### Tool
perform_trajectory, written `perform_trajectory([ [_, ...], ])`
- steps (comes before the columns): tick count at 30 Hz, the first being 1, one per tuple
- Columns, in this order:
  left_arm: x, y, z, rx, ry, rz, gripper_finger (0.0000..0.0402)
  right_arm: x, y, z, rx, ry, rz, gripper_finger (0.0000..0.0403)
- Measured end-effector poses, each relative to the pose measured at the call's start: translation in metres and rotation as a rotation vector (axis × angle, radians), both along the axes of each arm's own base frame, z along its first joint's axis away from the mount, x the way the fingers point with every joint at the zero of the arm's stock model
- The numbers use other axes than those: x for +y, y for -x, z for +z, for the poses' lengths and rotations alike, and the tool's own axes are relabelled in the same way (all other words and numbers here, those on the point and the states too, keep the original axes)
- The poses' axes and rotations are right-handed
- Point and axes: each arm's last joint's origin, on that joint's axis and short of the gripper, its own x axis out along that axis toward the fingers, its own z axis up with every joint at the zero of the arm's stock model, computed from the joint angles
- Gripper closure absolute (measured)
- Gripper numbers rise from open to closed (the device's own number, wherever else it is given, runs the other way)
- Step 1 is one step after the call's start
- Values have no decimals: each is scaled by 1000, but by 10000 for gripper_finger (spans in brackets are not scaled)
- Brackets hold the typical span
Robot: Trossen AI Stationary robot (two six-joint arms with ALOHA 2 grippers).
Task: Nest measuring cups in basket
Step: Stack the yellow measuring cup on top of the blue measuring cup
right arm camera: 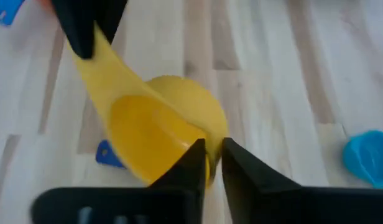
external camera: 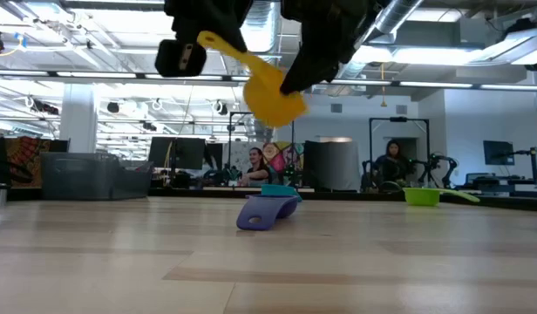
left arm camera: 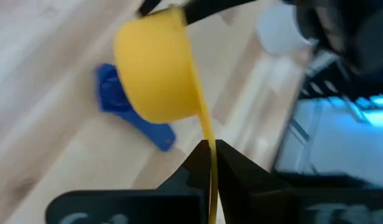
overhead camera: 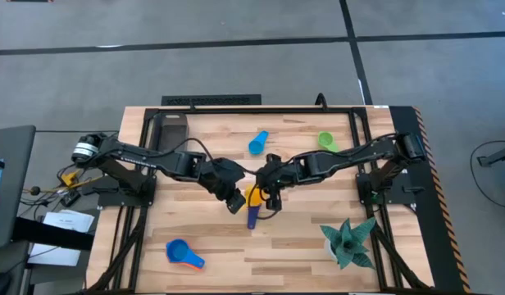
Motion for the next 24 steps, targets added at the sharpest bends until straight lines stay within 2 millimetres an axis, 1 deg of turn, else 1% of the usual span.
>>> perform_trajectory([
  [5, -19, 11, 2, 24, -93, 149, 401, -15, 14, 21, -39, -129, -172, 255],
  [8, -31, 18, 5, -10, -155, 259, 401, -22, 22, 39, -120, -216, -297, 216],
  [11, -44, 24, 11, -87, -239, 388, 401, -27, 27, 49, -186, -291, -396, 188],
  [14, -56, 32, 14, -159, -359, 498, 401, -31, 24, 52, -229, -362, -460, 177],
  [17, -68, 39, 16, -211, -447, 564, 401, -36, 22, 56, -285, -417, -500, 177],
  [20, -74, 43, 17, -242, -466, 598, 401, -40, 18, 61, -358, -444, -503, 185],
  [24, -79, 46, 19, -275, -479, 635, 401, -45, 11, 68, -434, -490, -425, 198],
])
